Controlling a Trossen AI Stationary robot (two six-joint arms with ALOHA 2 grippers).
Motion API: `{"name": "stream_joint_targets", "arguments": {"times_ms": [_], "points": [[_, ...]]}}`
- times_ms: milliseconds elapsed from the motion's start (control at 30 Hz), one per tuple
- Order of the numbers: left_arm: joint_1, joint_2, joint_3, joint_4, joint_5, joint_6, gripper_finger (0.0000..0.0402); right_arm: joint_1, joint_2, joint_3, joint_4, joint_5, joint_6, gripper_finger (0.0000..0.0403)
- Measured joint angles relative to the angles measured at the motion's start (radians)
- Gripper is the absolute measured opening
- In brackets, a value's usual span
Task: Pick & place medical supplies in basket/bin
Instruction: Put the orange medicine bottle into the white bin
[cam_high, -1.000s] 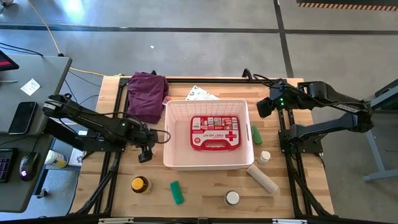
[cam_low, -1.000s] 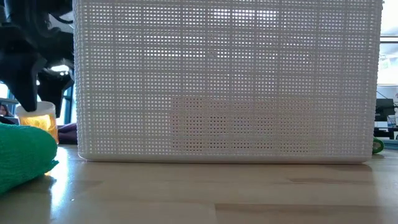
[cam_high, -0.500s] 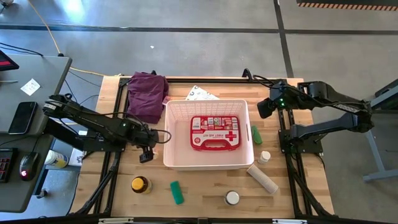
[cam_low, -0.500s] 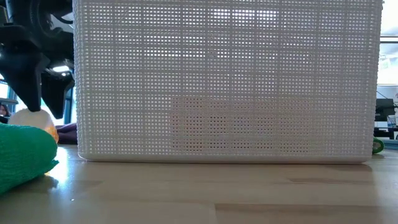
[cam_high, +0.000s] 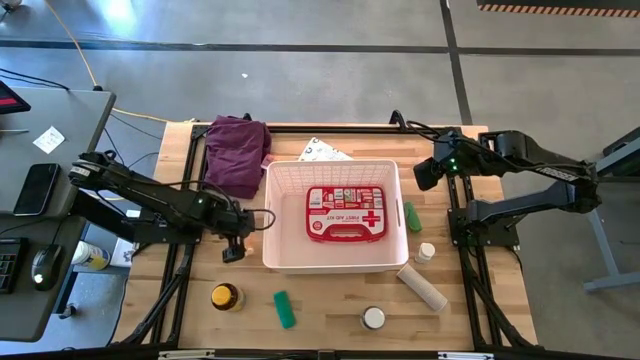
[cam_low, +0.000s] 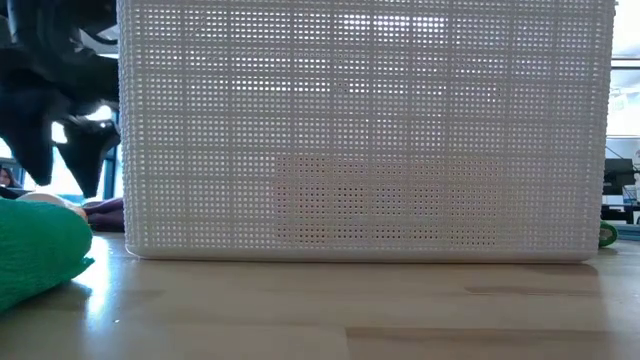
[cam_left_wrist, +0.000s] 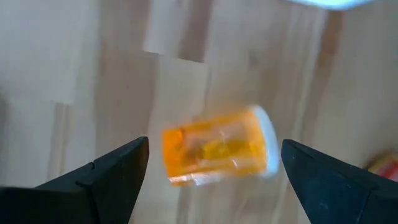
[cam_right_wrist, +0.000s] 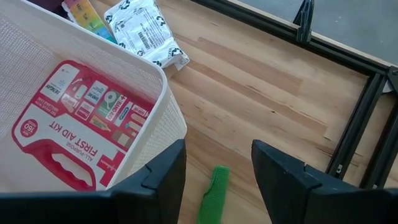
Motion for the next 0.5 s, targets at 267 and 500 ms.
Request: {"name": "stream_joint_targets", "arguments": {"times_ms": [267,500], "points": [[0.000,0.000,0.040,0.014,0.090,0.224,0.0399,0.000,0.000,0.000,0.000,-0.013,-0.026,0.0173],[-0.016,0.000,0.041,0.011,0.104,0.236,0.0381,0.008,0.000,0.000,0.000,-0.041,-0.026,0.0172]]}}
